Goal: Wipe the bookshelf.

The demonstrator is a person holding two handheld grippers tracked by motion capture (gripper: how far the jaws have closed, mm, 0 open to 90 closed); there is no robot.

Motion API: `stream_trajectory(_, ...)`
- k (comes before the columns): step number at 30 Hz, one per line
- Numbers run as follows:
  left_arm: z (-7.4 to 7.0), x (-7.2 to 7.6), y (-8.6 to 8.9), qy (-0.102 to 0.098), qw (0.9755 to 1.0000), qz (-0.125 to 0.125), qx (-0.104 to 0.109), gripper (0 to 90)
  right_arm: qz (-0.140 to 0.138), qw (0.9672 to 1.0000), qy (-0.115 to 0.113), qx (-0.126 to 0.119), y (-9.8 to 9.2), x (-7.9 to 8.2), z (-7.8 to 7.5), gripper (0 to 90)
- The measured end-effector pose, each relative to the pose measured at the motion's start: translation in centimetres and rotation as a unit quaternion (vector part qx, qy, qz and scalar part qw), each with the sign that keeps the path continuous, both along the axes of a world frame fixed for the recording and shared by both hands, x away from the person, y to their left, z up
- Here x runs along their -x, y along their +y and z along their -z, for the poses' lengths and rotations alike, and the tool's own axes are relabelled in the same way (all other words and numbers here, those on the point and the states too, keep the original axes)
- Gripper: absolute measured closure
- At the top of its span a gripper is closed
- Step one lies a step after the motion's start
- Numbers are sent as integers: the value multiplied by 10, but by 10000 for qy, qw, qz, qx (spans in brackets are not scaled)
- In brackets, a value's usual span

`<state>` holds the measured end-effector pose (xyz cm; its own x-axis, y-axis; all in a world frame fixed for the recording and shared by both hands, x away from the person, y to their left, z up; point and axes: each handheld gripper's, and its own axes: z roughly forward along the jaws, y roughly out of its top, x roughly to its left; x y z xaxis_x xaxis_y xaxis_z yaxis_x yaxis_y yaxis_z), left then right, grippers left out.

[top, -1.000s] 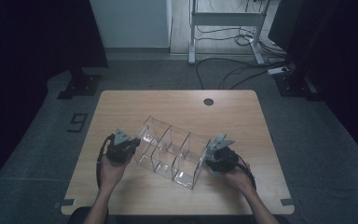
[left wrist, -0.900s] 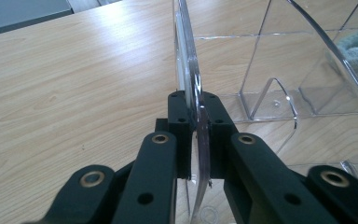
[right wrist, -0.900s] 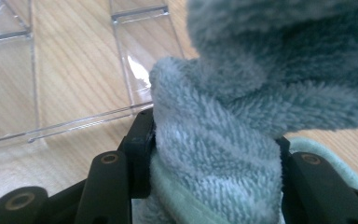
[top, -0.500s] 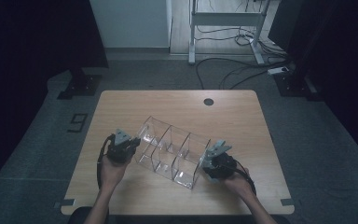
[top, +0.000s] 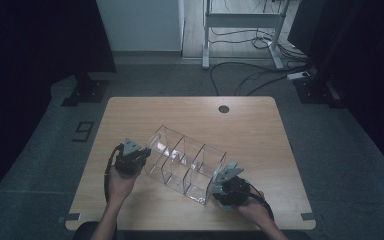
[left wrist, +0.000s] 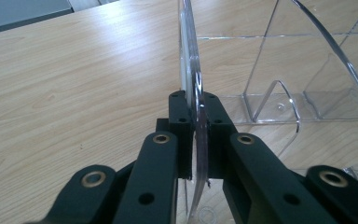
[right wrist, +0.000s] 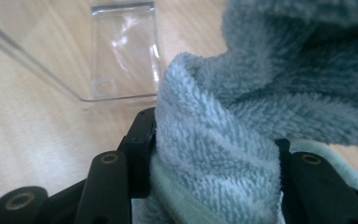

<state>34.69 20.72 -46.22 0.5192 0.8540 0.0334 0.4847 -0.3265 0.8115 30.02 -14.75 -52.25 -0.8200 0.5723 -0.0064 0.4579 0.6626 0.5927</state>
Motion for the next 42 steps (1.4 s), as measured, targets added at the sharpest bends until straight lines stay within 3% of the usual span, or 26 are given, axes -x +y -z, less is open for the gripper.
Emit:
stream_trajectory(5,0,0,-1,0,10000,-2,0,854,-132,9998,110,-22,5,13,0,510)
stream_trajectory(12,0,1,-2,-5,10000,-22,-17,854,-542,9984,113,65,20,40,-1,509)
stream_trajectory(19,0,1,-1,-5,10000,2,-18,853,-548,9984,136,83,15,37,-4,511)
stream_trajectory(25,0,1,-1,-1,10000,30,-24,850,-214,9995,-87,203,-2,30,-14,513)
stream_trajectory(30,0,1,-1,-8,10000,48,-39,848,177,9996,-191,56,-25,20,-23,518)
stream_trajectory(37,0,1,0,0,10000,57,-50,847,839,9950,-535,-22,-58,8,-39,519)
stream_trajectory(42,0,0,0,21,10000,75,-42,846,1178,9910,-637,-1,-77,1,-42,519)
